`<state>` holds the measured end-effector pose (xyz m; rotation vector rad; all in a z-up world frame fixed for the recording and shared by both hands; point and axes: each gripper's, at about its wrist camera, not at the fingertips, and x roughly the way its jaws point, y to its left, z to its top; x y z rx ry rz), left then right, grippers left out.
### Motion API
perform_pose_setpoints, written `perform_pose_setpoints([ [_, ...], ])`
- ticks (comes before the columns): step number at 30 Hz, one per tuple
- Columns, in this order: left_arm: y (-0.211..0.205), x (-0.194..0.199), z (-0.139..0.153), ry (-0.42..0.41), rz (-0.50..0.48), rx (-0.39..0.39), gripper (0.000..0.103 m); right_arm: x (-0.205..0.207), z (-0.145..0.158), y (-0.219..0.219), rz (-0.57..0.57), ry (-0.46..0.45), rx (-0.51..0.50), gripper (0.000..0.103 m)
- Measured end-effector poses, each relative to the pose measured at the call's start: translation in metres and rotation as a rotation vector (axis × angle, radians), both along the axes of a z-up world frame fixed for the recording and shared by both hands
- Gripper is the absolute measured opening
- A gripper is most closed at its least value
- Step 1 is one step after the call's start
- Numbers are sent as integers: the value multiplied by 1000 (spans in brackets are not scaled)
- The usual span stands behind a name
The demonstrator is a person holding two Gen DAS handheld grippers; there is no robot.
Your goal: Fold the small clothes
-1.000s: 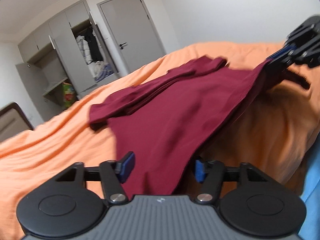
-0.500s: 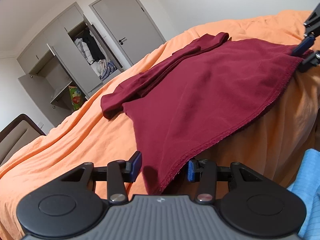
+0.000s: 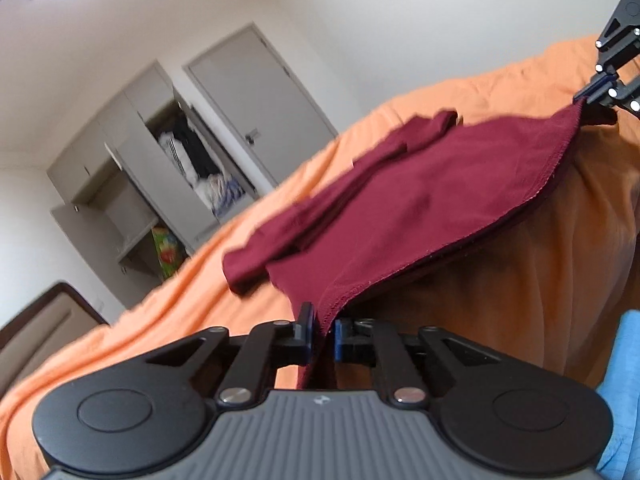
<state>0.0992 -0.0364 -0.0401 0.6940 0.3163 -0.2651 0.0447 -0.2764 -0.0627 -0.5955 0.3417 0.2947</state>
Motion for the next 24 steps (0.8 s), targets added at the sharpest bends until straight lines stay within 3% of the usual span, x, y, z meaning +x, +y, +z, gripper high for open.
perform_pose_setpoints([
  [12, -7, -12, 42, -177, 36, -94, 4, -14, 38, -12, -81, -224, 72, 1],
  [15, -6, -15, 60, -172, 28, -127, 4, -23, 54, -20, -73, -277, 116, 1],
  [21, 27, -26, 121, -107, 23, -354, 4, -45, 96, -34, -35, -366, 187, 0],
  [24, 43, -37, 145, -109, 15, -397, 4, -58, 120, -41, 10, -374, 188, 0],
])
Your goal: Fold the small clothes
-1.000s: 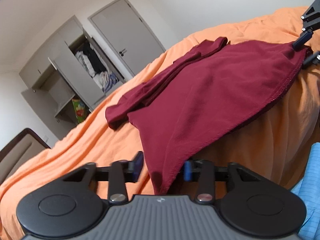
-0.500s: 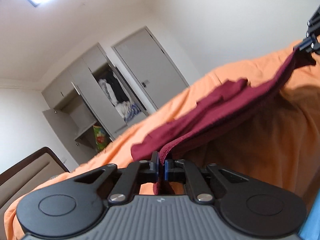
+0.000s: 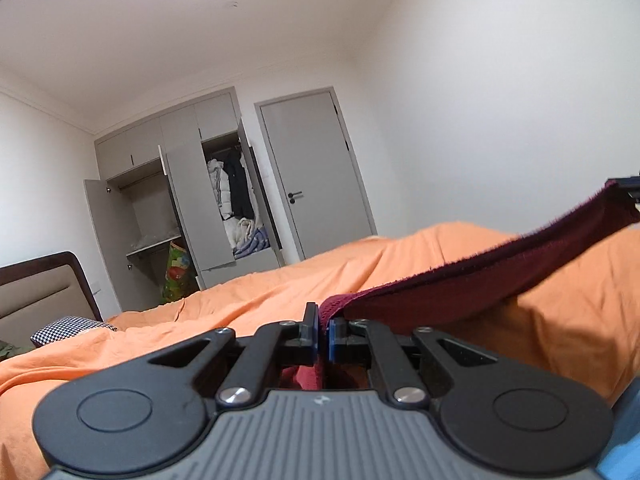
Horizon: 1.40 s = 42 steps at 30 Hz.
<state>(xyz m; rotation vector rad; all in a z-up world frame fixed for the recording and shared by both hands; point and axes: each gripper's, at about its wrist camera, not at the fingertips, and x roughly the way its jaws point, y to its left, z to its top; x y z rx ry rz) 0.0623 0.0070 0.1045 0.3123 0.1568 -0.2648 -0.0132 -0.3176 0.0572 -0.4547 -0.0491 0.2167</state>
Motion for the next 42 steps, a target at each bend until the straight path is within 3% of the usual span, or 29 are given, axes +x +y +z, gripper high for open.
perform_pose_setpoints([
  [6, 31, -30, 47, -22, -102, -70, 4, -23, 48, -22, 35, -5, 39, 0],
  [11, 46, -16, 51, 38, -166, -117, 4, -15, 51, -31, 51, 23, 64, 1],
  [16, 53, 25, 45, 114, -151, -142, 4, 25, 47, -31, 57, 39, 52, 1],
  [24, 45, 128, 61, 169, -91, -19, 4, 138, 58, -23, 67, 9, -34, 1],
  [28, 33, 201, 55, 270, -99, 2, 5, 216, 50, -22, 46, 101, -48, 1],
  [34, 25, 304, 5, 454, -45, -17, 5, 315, 4, -11, 32, 324, -42, 1],
  [42, 38, 386, -72, 653, 43, -79, 6, 391, -76, 2, -3, 616, -35, 2],
])
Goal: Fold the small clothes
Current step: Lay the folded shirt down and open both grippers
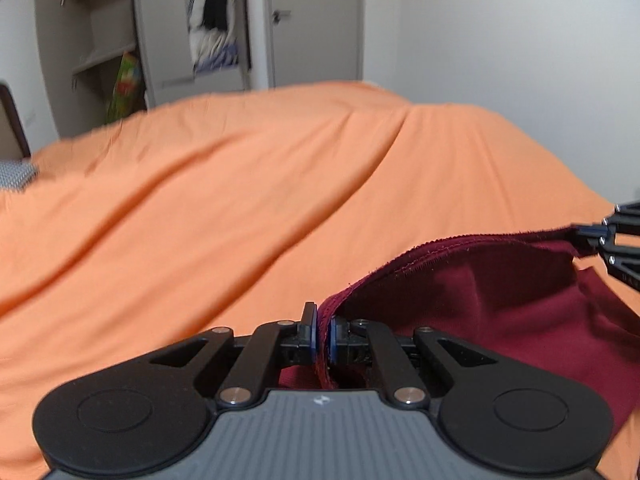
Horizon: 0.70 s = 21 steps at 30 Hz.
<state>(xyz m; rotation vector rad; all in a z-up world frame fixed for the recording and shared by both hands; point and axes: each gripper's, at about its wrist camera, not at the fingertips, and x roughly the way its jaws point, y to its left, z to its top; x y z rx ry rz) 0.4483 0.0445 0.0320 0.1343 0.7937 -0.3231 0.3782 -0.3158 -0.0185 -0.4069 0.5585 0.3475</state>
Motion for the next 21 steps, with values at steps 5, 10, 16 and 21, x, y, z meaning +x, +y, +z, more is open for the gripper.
perform_pose_setpoints([
  [5, 14, 19, -31, 72, 54, -42, 9, 17, -19, -2, -66, 95, 92, 27],
  [10, 28, 7, -42, 78, 105, -68, 84, 13, -21, -11, -126, 154, 189, 86],
  [16, 34, -5, -35, 33, 130, -102, 102, 13, -11, -35, -184, 188, 319, 101],
  [21, 39, -45, -25, -33, 168, -49, 102, -11, -9, -51, -215, 176, 316, 101],
])
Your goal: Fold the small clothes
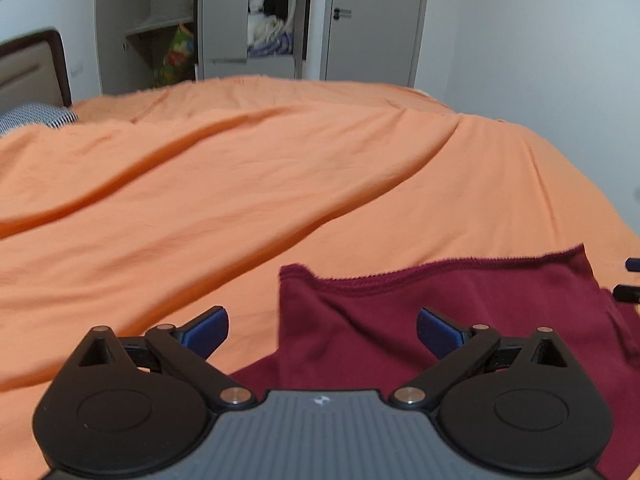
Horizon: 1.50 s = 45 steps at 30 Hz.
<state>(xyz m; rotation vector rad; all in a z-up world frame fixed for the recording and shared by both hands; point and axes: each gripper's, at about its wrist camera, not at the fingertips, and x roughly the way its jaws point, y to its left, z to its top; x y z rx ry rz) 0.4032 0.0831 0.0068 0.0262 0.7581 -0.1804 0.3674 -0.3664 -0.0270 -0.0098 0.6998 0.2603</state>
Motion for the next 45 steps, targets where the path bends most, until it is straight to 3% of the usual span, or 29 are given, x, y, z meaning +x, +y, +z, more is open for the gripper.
perform_pose_setpoints([
  [5, -3, -62, -3, -45, -5, 76, 102, -58, -6, -11, -43, -16, 81, 102],
  [10, -6, -117, -11, -70, 27, 144, 102, -124, -8, 4, -66, -118, -2, 102],
  [14, 1, -146, -15, -60, 131, 83, 102, -156, -14, 23, -118, -197, -74, 100],
  [17, 8, -159, -14, -43, 200, -10, 96, -162, -14, 25, -161, -196, 16, 82],
  [19, 12, -165, -11, -17, 207, -78, 77, -161, -15, 23, -178, -173, 84, 63],
  [22, 17, -166, -11, 0, 204, -150, 58, -160, -17, 26, -202, -157, 106, 48],
  [23, 17, -165, -12, 7, 198, -159, 53, -160, -18, 27, -211, -155, 102, 45],
  [25, 15, -162, -15, 26, 190, -171, 28, -160, -20, 29, -220, -155, 101, 30],
  [26, 14, -161, -16, 33, 187, -174, 23, -160, -20, 29, -223, -153, 100, 25],
  [28, 12, -164, -16, 30, 193, -171, 8, -162, -20, 29, -215, -153, 105, 3],
  [35, 17, -176, -4, -1, 246, -215, 4, -177, -10, 26, -233, -166, 104, 1],
  [41, 21, -177, -19, 67, 262, -217, 4, -186, -28, 18, -280, -85, 117, 1],
  [45, 19, -174, -24, 72, 263, -206, 5, -186, -32, 21, -287, -77, 108, 1],
])
